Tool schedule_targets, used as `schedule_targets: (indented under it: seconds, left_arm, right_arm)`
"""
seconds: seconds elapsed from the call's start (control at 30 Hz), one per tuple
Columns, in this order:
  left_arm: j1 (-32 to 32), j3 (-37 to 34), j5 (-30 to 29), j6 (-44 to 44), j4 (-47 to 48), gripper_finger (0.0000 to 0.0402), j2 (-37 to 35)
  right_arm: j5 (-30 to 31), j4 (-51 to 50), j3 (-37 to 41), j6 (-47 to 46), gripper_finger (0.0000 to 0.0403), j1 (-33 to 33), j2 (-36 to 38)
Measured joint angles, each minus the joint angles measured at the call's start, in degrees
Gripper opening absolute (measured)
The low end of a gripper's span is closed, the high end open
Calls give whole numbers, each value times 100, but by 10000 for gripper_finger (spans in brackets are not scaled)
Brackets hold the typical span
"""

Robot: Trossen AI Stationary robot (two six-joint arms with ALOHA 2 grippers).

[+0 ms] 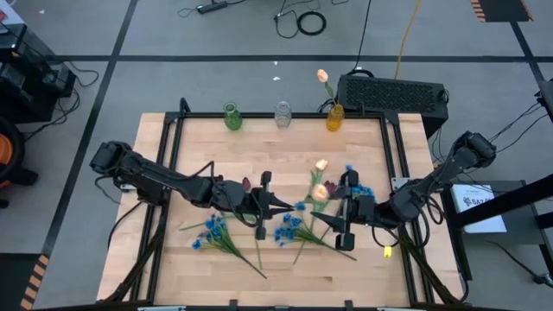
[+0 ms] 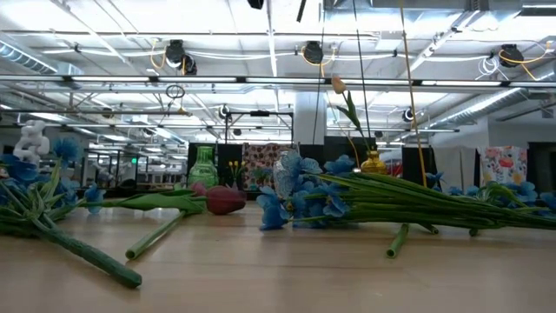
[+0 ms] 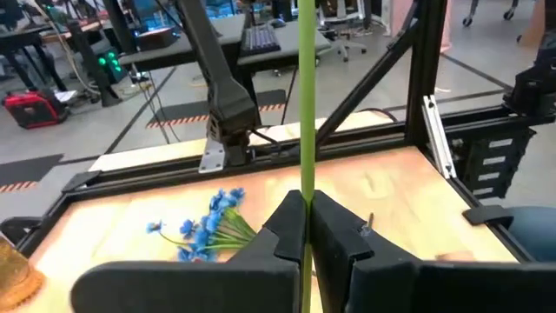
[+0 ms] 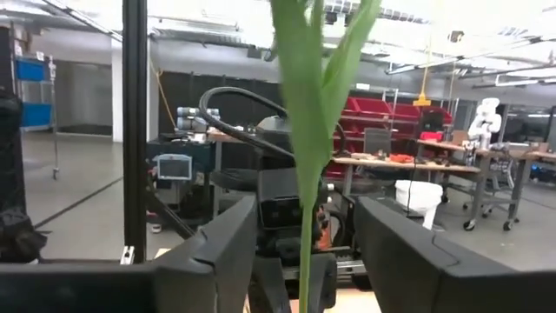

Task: Sort flowers into vase by color
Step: Put the left yellow tulip into the orange vase

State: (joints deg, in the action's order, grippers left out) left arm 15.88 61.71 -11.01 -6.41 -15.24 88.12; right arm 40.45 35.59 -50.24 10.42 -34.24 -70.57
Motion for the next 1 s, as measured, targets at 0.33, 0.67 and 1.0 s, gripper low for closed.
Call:
schedule_targets:
  seconds: [0.33, 0.67, 1.0]
  left_arm:
    - [-52, 0, 47, 0, 78, 13, 2]
    - [-134, 0, 49, -143, -182, 13, 319]
    - [-208, 0, 49, -160, -233, 13, 376]
  right_arm:
    - [-29, -288, 0, -210, 209, 55, -2]
    - [-31, -512, 0, -379, 210, 227, -4]
    - [-31, -506, 0, -237, 144, 234, -4]
